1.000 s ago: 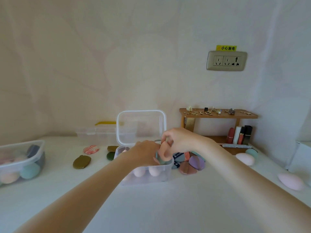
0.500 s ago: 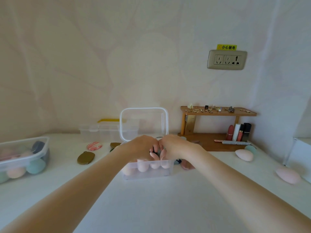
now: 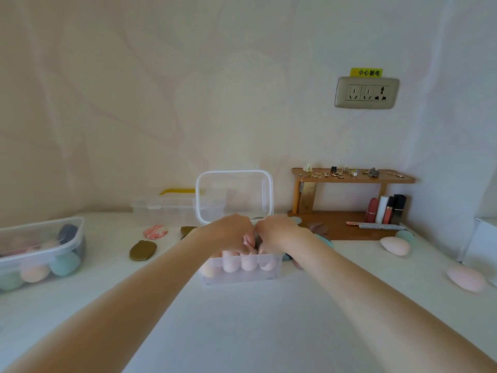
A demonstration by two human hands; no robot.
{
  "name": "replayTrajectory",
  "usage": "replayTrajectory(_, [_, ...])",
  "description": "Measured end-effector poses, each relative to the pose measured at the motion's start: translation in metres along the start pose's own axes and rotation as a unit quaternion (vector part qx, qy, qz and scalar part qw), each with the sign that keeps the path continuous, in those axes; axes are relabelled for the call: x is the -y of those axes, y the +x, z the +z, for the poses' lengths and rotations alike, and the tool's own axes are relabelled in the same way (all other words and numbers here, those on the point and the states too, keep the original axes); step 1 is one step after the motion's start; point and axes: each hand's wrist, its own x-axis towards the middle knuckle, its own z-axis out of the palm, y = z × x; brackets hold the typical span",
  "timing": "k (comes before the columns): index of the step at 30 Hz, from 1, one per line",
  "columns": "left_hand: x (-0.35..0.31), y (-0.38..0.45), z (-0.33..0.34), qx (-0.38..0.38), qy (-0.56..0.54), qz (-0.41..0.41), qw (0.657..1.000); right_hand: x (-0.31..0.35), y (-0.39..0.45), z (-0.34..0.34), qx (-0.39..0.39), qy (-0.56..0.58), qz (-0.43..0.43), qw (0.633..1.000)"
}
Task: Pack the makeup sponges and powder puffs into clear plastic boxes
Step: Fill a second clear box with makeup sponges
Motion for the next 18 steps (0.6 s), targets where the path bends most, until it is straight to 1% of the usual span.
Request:
replayTrajectory(2, [-0.001,-0.004,0.001,-0.006,-0.014,-0.009,1.000,0.001,0.001,0.000,-0.001,-0.002,0.003,1.000])
replayTrajectory(4, [-0.004,-0.008,-0.003,-0.017,-0.025,-0.014,0.999,-0.003,0.001,-0.002,0.018,0.023,-0.005,1.000])
replayTrajectory(6, [-0.008,-0.011,-0.009,-0.057,-0.026,-0.012,0.998,-0.007,-0.002,-0.007,0.032,0.059,-0.020,0.998])
replayTrajectory(7, [-0.010,-0.012,-0.013,-0.087,-0.021,-0.009,0.996,-0.010,-0.005,-0.010,0.026,0.085,-0.024,0.996])
replayTrajectory(9, [-0.018,-0.012,-0.020,-0.138,-0.022,-0.004,0.990,-0.017,-0.012,-0.015,-0.015,0.152,-0.023,0.988])
replayTrajectory(12, [-0.034,-0.002,-0.024,-0.190,-0.024,0.001,0.982,-0.033,-0.023,-0.018,-0.118,0.223,-0.014,0.967])
replayTrajectory(14, [-0.051,0.010,-0.023,-0.203,-0.025,0.014,0.979,-0.051,-0.034,-0.015,-0.167,0.234,0.017,0.958])
replayTrajectory(18, [-0.089,0.031,-0.014,-0.185,-0.032,0.071,0.980,-0.100,-0.050,0.006,-0.232,0.241,0.120,0.935])
